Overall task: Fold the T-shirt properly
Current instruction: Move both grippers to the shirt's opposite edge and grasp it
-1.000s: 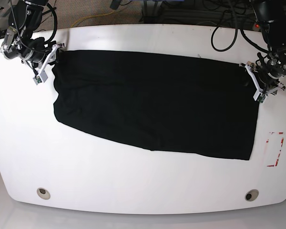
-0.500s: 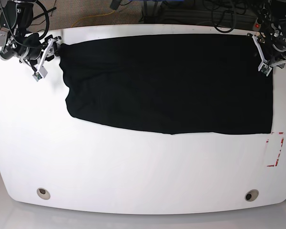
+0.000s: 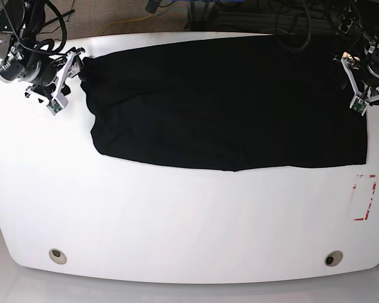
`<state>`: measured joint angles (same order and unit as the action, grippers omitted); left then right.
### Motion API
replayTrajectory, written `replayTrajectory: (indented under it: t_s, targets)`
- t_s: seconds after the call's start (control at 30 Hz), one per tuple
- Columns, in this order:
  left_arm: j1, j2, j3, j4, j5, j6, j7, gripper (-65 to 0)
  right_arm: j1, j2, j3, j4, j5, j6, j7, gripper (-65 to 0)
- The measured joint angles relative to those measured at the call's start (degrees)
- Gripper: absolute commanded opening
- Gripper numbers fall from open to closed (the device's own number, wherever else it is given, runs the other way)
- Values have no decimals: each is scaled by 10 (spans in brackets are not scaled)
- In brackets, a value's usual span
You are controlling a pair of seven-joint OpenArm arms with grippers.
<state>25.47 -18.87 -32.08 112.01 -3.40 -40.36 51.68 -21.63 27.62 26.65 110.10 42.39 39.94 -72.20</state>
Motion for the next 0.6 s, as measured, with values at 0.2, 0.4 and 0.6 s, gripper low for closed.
replayTrajectory:
  t_s: [0.2,0.4,0.6]
  targets:
    - [-46,-1,-5,-5,8,0,17,-179,62,-13,0,-24,-5,0,0,-263]
    - [-85,0,-5,-5,9,0,15,-179,181,-41,-1,-130,-7,1,0,-263]
    - [-104,2,-3,-6,8,0,15,-179,298,-47,-1,-276,-32,-4,1,-263]
